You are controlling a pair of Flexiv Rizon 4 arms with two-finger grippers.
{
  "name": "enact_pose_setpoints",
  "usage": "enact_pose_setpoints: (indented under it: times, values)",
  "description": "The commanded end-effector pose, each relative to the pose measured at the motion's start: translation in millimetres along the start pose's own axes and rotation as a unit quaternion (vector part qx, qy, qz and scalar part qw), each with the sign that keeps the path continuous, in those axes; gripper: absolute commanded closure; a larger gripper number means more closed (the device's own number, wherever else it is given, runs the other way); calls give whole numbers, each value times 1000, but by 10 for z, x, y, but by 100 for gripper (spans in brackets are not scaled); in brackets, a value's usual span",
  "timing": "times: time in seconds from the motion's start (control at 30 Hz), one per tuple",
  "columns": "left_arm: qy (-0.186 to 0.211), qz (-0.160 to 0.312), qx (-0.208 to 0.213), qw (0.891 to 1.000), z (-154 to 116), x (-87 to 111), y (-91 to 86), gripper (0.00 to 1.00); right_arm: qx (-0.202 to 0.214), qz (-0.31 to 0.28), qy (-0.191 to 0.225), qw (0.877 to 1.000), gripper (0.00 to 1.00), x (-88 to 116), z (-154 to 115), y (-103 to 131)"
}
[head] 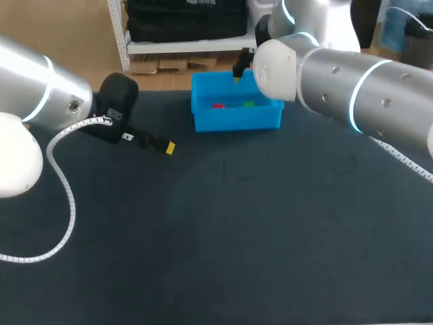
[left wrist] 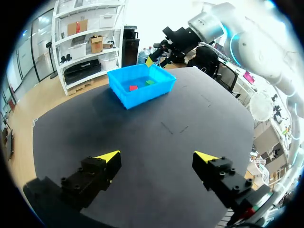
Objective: Use the left arm to pick the red cube and place it into the blue plastic box first, then use the right arm to grasp the green cube and put it into the same blue plastic box after the first action is fully finished.
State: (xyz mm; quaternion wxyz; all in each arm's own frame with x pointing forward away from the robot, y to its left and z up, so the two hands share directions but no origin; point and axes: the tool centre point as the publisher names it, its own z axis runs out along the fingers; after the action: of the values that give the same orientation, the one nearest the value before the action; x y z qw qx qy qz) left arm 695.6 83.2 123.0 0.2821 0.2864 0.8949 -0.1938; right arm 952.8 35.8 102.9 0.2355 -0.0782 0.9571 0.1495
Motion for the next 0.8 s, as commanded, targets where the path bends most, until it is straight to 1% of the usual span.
enact_pose_setpoints:
  times: [0.03,0.17,0.3,0.37,0.5,0.63,0.8]
  values:
    - [-2,1,3,1000,1,9,16,0,-4,2,-14,1000,0,292,-329,-23]
    - [-2,1,3,1000,1,9,16,0,-7,-1,-19,1000,0,427,-489,-54]
    - [-2,1,3,1000,1,9,16,0,-17,2,-27,999,0,593,-673,-78]
    - [-2,1,3,1000,1,9,16,0,-30,4,-27,999,0,669,-747,-78]
    - [-2,1,3,1000,1,9,16,0,-28,2,-35,999,0,838,-898,-81]
    - [-2,1,3,1000,1,9,16,0,-26,0,-38,999,0,987,-999,-76]
    - [-2,1,3,1000,1,9,16,0,-23,-2,-35,999,0,1150,-1058,-89]
